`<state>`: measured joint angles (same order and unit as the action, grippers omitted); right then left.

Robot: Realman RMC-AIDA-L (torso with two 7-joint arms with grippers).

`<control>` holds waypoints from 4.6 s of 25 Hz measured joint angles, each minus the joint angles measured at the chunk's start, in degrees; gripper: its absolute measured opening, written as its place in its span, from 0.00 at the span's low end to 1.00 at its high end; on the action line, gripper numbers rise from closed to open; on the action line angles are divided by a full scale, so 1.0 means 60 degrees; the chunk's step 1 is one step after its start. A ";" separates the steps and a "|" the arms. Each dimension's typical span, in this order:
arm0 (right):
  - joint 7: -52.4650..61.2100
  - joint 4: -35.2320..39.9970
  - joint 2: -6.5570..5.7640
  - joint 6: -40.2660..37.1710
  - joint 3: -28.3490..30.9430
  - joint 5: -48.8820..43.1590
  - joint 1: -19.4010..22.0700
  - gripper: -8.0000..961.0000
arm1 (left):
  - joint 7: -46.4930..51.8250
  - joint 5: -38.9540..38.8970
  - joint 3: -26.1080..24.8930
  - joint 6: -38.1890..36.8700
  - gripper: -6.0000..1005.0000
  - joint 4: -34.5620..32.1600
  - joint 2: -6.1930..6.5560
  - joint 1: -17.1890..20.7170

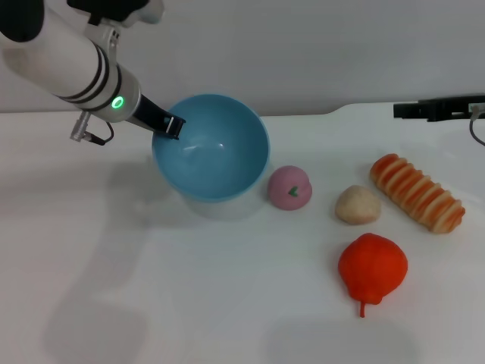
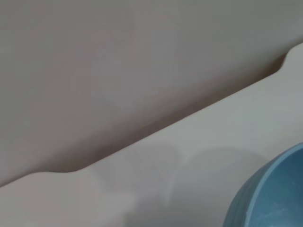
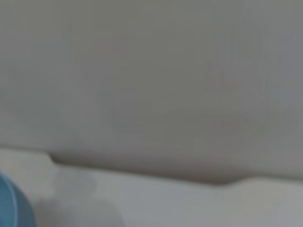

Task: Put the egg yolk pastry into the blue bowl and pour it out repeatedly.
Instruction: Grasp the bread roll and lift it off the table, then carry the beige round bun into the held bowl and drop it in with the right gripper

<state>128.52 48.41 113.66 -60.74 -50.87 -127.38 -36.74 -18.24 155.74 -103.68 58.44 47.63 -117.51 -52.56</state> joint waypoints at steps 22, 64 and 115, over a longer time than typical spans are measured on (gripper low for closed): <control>0.2754 -0.1109 0.0070 -0.0729 0.0326 -0.2658 -0.1329 0.53 | 0.0008 0.0036 -0.0322 -0.0256 0.00 -0.0349 -0.0043 -0.0039; 0.2717 -0.3646 0.0522 0.1400 -0.0262 -0.2961 -0.1624 0.35 | -0.0016 0.0045 0.0090 -0.0043 0.00 -0.0280 -0.0041 0.0006; -0.0229 -0.1358 0.0779 -0.0440 -0.2866 0.2546 -0.2518 0.07 | -0.0028 -0.0039 0.0207 0.0023 0.00 -0.0367 -0.0073 -0.0104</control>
<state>127.15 40.26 118.34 -63.38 -68.07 -112.11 -51.85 -18.40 155.51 -102.44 58.58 45.43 -117.95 -53.19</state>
